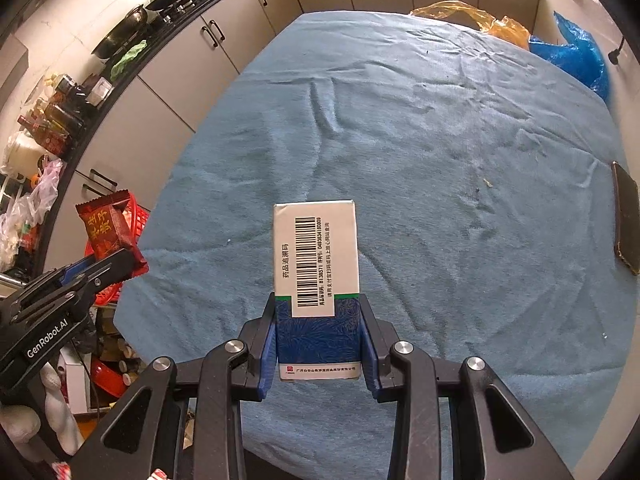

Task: Collect trash
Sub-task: 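Lift the snack packet and medicine box and carry them toward the red basket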

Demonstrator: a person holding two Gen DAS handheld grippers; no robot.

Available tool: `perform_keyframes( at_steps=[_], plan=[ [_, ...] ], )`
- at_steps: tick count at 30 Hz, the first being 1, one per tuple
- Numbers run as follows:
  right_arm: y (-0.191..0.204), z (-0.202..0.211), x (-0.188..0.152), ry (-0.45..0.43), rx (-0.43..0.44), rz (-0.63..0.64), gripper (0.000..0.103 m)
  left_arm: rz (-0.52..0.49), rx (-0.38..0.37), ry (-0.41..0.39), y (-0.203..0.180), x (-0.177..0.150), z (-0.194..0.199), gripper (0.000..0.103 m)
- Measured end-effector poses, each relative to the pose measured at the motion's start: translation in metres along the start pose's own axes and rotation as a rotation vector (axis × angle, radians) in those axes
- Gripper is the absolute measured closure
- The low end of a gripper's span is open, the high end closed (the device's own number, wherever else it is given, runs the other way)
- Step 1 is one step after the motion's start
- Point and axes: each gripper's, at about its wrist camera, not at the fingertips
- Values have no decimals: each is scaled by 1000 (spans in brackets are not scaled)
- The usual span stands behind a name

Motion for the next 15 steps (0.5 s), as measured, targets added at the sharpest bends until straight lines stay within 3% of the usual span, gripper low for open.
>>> perform_keyframes(
  at_steps=[15],
  plan=[
    [23, -11, -9, 24, -71, 74, 65, 48, -73, -27, 13, -11, -3, 76]
  ],
)
Point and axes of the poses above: each gripper's, at about its wrist camera, not at the fingertips, and z roughly against the way its jaws point, y to its left, x to its top, and after that the axes turned 15 degrees about -z, right-handed
